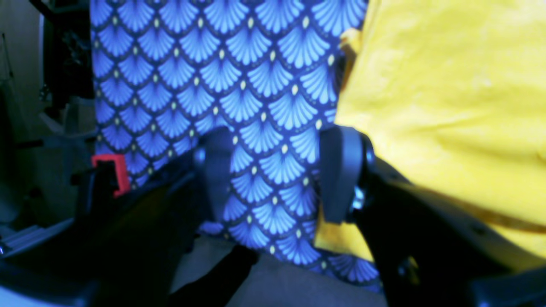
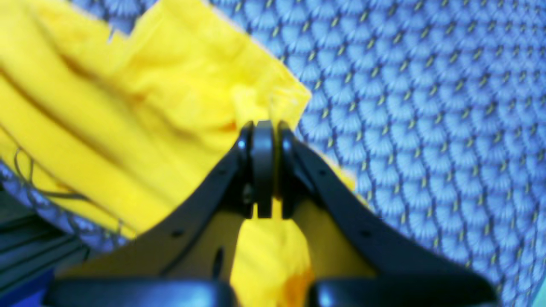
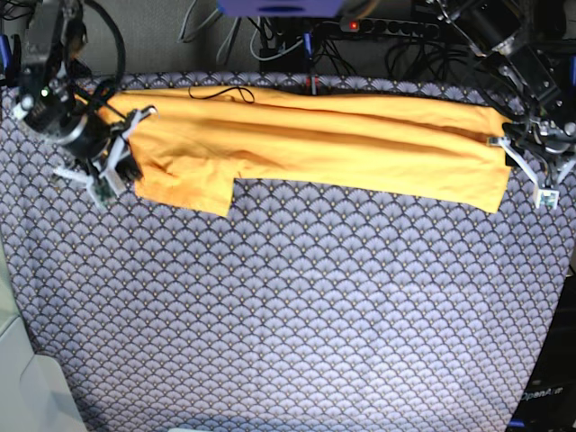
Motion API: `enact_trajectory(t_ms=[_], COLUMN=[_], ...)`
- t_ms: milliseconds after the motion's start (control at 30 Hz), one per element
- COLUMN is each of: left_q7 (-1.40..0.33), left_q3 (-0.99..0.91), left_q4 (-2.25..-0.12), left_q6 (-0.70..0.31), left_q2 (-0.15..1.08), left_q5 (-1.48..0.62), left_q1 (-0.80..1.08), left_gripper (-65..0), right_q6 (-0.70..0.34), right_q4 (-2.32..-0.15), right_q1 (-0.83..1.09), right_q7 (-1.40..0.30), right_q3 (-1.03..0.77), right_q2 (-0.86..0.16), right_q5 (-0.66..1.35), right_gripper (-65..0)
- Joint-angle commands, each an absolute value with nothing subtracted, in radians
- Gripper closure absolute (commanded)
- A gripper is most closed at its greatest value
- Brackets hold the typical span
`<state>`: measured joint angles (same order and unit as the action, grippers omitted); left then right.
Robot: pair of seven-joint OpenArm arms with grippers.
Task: Fold the T-shirt properly
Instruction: 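Grasp the shirt's sleeve end with the right gripper, then pull the sleeve end back toward the robot with the right gripper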
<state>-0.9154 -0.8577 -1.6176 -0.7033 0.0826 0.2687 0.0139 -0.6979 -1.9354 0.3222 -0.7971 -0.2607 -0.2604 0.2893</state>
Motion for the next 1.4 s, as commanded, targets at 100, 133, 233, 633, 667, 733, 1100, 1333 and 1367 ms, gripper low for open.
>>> enact_trajectory(t_ms=[100, 133, 233, 633, 667, 733, 1100, 1333, 1367], left_q7=[-0.901, -0.901, -0.901, -0.901, -0.901, -0.9, -0.9, -0.9, -0.9], left_q3=[-0.86, -0.86, -0.86, -0.86, -0.86, -0.86, -0.86, -0.86, -0.86], left_q4=[-1.63, -1.632, -1.635, -1.636, -1.636, -1.638, -1.638, -1.639, -1.639], left_q6=[-0.698, -0.698, -0.698, -0.698, -0.698, -0.698, -0.698, -0.698, -0.698], left_q2=[0.096, 0.096, 0.096, 0.097, 0.097, 0.097, 0.097, 0.122, 0.124], left_q5=[0.266, 0.266, 0.266, 0.266, 0.266, 0.266, 0.266, 0.257, 0.257], left_q1=[0.005, 0.013, 0.019, 0.039, 0.045, 0.059, 0.065, 0.064, 0.064], left_gripper=[-32.4, -32.4, -32.4, -32.4, -32.4, -32.4, -32.4, -32.4, -32.4], right_q6=[-0.698, -0.698, -0.698, -0.698, -0.698, -0.698, -0.698, -0.698, -0.698], right_q4=[-1.949, -1.948, -1.948, -1.83, -1.807, -1.751, -1.713, -1.692, -1.684], right_q1=[0.41, 0.435, 0.51, 0.654, 0.651, 0.648, 0.634, 0.587, 0.57], right_q7=[-0.673, -0.647, -0.564, -0.308, -0.295, -0.271, -0.249, -0.318, -0.34], right_q3=[-0.298, -0.309, -0.317, -0.326, -0.325, -0.321, -0.328, -0.329, -0.329], right_q2=[-0.275, -0.286, -0.315, -0.375, -0.378, -0.4, -0.41, -0.412, -0.412], right_q5=[0.303, 0.303, 0.303, 0.303, 0.303, 0.303, 0.303, 0.3, 0.298], right_gripper=[0.0, 0.0, 0.0, 0.0, 0.0, 0.0, 0.0, 0.0, 0.0])
